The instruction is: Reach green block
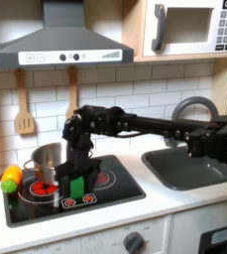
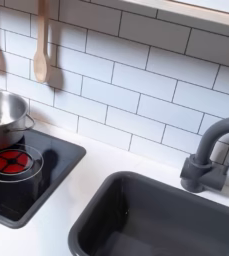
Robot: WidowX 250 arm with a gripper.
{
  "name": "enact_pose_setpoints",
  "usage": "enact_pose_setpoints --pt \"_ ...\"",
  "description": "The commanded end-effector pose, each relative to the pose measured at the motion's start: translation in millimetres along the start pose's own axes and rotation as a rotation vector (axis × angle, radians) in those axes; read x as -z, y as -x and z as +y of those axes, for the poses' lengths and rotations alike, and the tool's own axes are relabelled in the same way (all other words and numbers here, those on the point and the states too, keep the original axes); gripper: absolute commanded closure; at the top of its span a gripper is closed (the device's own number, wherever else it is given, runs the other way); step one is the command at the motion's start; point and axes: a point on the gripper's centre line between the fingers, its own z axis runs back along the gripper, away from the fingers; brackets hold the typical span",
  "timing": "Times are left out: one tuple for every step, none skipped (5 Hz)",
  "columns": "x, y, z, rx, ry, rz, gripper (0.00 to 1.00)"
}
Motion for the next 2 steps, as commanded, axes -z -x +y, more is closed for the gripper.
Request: enact_pose_setpoints --pt "0.0 1.5 -1.0 0.011 0.006 0.009 0.0" --pt "0.0 1.2 -1.6 0.01 0.01 0.008 0.0"
